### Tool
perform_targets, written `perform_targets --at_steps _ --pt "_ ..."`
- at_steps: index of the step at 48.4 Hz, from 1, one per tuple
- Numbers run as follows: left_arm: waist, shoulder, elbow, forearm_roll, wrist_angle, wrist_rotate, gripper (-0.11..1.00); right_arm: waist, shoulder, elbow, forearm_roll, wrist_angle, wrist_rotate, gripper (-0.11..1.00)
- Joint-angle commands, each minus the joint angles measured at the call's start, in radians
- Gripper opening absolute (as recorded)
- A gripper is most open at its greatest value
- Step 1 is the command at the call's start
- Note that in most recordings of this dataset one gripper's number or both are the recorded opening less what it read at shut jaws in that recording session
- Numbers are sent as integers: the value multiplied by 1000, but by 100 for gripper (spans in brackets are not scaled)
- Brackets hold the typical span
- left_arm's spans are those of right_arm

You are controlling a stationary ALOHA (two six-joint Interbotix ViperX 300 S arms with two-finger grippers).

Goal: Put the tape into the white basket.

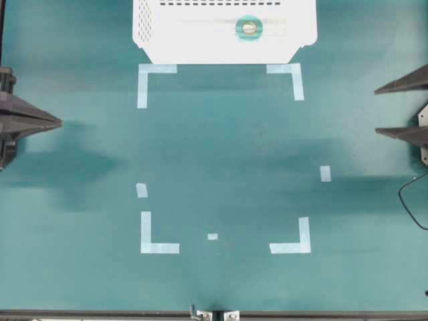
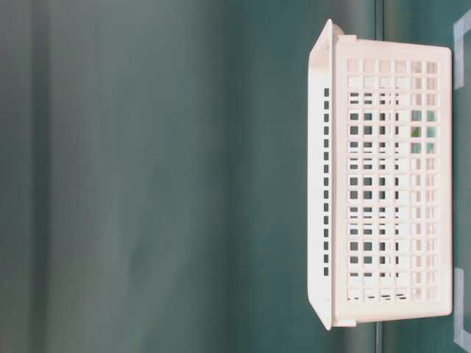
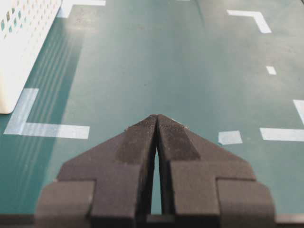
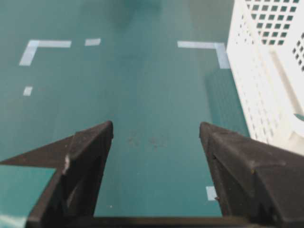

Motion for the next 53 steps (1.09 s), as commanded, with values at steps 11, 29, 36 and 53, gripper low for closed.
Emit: perform_targets --at_steps 11,29,36,53 --pt "2 8 -17 2 -5 2 -11 2 6 43 -63 -34 6 79" --pt "2 9 -17 2 -3 2 -11 2 11 97 -63 -34 17 79" --pt "2 9 -17 2 -5 2 -11 2 15 118 -63 -37 23 79" --pt "2 9 -17 2 -5 2 -11 2 23 140 -63 -54 35 79"
